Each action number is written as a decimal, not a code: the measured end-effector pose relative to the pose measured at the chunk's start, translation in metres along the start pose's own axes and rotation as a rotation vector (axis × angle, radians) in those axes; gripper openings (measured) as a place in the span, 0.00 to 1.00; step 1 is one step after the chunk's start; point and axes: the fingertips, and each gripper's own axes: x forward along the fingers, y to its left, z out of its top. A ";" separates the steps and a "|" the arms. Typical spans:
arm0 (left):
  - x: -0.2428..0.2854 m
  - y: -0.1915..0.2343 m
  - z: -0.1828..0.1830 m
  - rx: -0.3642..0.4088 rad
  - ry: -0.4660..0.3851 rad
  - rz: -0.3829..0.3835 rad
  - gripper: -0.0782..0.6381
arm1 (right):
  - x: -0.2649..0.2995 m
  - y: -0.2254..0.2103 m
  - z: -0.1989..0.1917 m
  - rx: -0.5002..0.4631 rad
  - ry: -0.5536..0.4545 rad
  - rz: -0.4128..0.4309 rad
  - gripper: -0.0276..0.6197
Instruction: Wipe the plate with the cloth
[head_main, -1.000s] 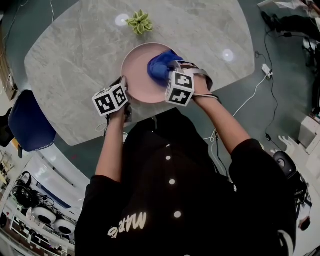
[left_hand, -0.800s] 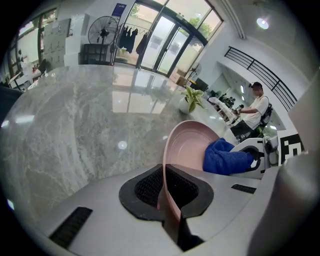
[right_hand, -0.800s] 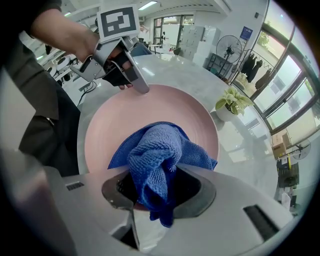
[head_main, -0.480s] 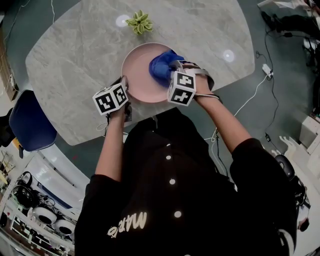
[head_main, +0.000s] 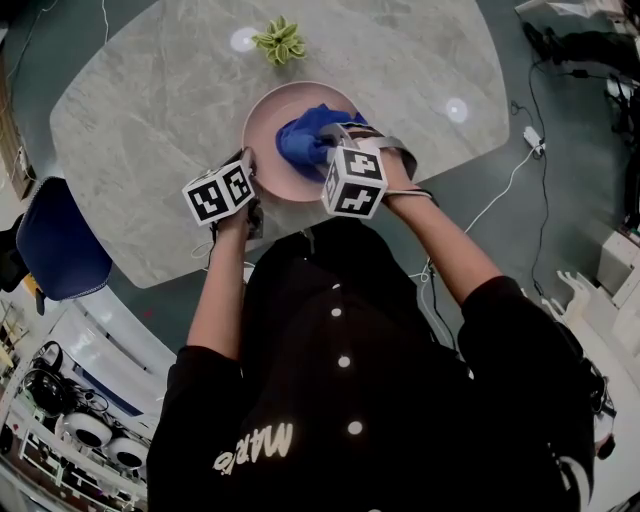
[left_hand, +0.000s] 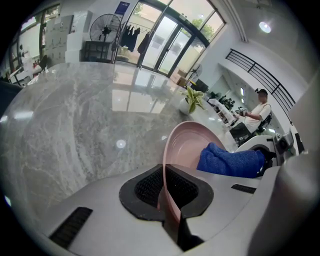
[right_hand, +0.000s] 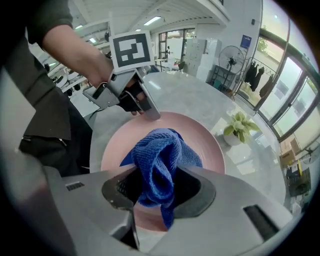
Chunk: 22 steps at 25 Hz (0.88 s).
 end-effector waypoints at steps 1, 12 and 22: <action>0.000 0.000 0.000 -0.003 0.001 -0.001 0.15 | 0.002 0.005 0.007 -0.027 -0.007 0.011 0.28; -0.001 -0.001 -0.001 -0.012 -0.005 -0.004 0.15 | 0.032 0.040 0.048 -0.167 -0.039 0.079 0.28; 0.000 0.000 0.000 -0.013 -0.003 0.013 0.15 | 0.045 0.050 0.050 -0.309 -0.068 0.083 0.28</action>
